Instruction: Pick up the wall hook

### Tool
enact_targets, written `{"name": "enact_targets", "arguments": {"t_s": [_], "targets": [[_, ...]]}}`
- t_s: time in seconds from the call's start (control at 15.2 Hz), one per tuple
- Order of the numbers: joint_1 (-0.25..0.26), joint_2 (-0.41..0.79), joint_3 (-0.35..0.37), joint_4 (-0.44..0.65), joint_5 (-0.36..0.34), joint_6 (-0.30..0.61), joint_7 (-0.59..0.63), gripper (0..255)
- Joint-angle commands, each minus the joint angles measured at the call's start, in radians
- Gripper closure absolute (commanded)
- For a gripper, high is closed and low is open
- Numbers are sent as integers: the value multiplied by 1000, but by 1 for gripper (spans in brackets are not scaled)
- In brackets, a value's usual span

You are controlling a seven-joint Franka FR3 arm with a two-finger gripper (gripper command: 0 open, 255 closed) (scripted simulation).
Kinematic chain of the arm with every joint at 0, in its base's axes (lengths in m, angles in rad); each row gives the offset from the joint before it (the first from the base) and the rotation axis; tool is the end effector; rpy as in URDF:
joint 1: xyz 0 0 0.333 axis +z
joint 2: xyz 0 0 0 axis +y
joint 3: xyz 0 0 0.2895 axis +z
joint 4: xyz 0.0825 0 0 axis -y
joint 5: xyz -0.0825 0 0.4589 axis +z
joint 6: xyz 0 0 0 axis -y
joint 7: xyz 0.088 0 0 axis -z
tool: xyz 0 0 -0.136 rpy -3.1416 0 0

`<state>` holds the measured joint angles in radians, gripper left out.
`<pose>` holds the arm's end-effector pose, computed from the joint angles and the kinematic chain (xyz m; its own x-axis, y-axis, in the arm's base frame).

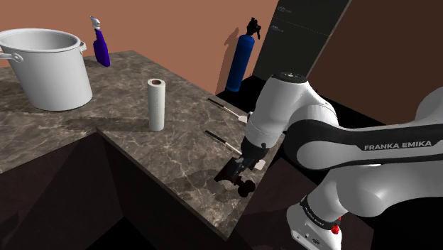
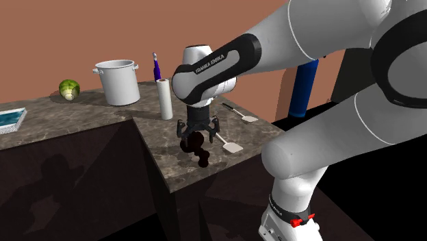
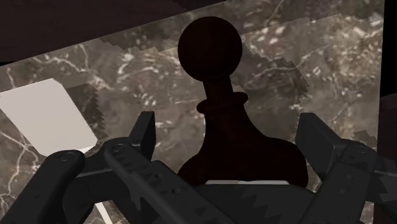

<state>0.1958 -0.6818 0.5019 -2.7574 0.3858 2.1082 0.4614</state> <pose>0.3349 0.2494 0.2982 0.9977 -0.0666 -0.0105 -0.0668 -0.9976 -0.0186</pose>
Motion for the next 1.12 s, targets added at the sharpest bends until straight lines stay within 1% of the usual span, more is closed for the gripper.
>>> {"name": "enact_targets", "arguments": {"t_s": [0.0,0.26,0.4,0.46,1.06], "targets": [[2,20,15,-14,10,36,5,0],[2,67,40,-49,26,118,3,0],[2,67,40,-49,26,118,3,0],[2,67,40,-49,26,119,3,255],[2,67,40,-49,26,118,3,255]]}}
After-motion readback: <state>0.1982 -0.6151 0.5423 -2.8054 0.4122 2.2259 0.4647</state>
